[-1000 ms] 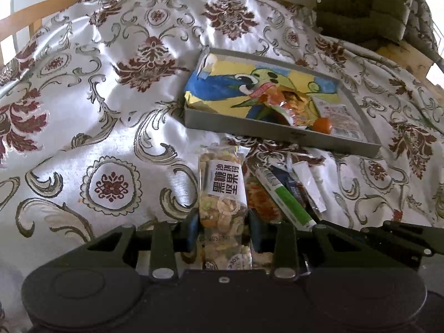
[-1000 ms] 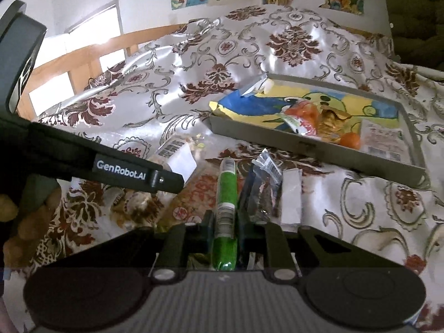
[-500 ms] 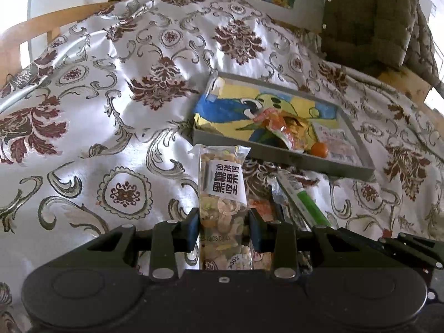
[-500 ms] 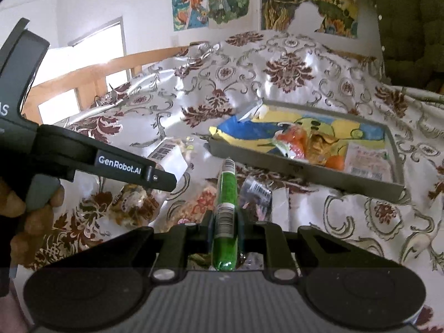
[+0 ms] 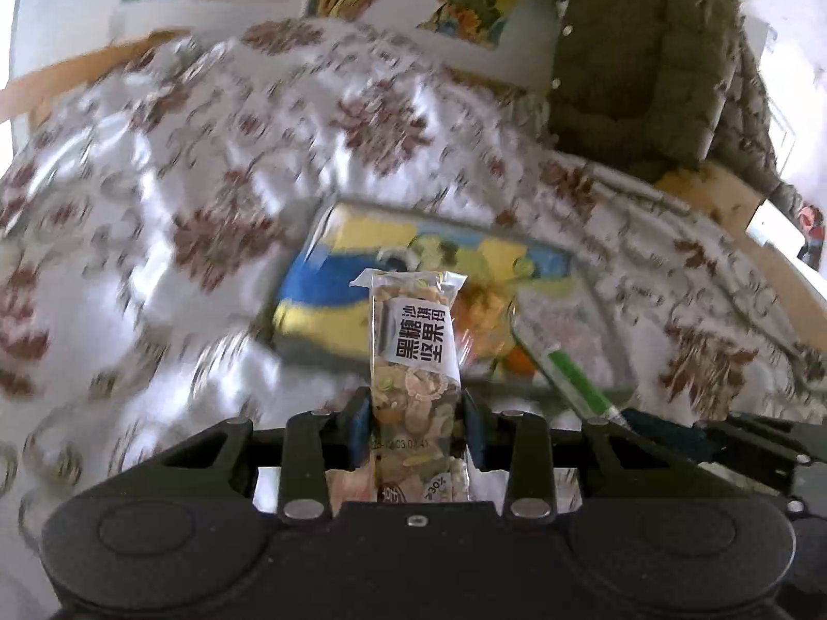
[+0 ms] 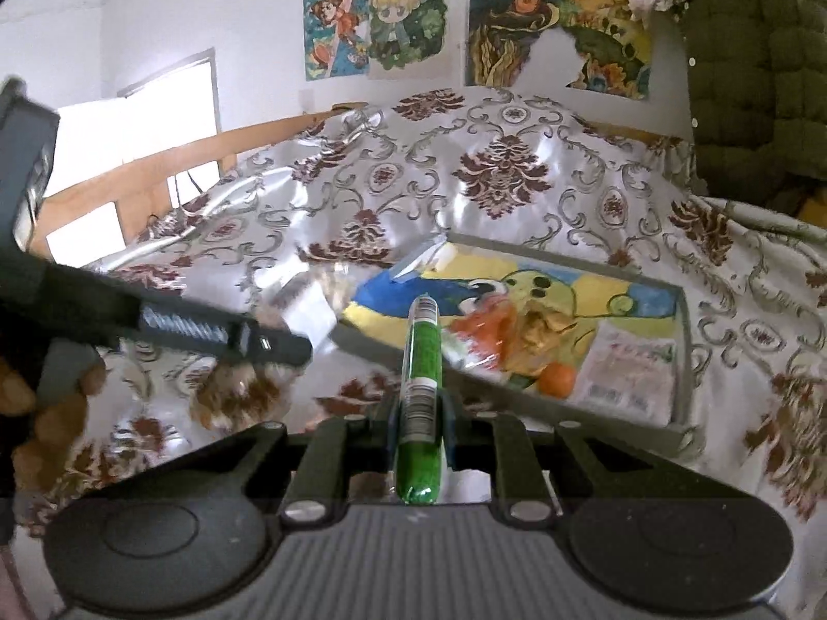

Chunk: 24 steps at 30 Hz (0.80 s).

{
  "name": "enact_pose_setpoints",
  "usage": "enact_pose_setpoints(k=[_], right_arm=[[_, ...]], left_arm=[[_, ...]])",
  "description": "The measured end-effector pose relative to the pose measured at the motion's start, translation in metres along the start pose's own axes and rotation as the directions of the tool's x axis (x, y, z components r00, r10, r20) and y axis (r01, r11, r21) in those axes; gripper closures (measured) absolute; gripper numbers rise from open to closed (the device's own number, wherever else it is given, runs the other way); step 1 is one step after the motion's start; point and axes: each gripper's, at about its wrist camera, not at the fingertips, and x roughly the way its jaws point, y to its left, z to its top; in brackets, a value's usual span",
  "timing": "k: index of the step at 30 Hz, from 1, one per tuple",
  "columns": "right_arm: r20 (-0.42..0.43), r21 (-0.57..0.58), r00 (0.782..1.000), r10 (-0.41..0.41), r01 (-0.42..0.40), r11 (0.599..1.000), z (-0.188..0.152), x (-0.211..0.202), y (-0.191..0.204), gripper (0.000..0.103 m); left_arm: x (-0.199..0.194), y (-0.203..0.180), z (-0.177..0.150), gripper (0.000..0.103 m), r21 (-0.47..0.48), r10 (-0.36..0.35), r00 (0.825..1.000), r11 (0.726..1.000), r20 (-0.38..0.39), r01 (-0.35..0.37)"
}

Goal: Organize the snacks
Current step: 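Carry the nut-bar bag and green tube with both tools over the tray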

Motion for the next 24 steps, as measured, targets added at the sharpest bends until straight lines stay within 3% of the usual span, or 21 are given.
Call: enact_pose_setpoints(k=[7, 13, 24], right_arm=[[0.014, 0.014, 0.997, -0.082, 0.082, 0.997, 0.011, 0.035, -0.058, 0.084], [0.020, 0.160, 0.993, -0.115, 0.110, 0.981, 0.014, 0.079, -0.106, 0.084], [-0.011, 0.277, 0.993, -0.113, 0.112, 0.954, 0.008, 0.132, -0.156, 0.084]], left_arm=[[0.046, -0.036, 0.047, 0.065, 0.108, 0.001, 0.999, 0.994, 0.033, -0.004], [0.108, -0.055, 0.069, 0.065, 0.088, -0.012, 1.000, 0.996, 0.021, 0.010], [0.204, -0.065, 0.079, 0.065, 0.016, 0.006, 0.998, 1.000, -0.060, -0.006]])
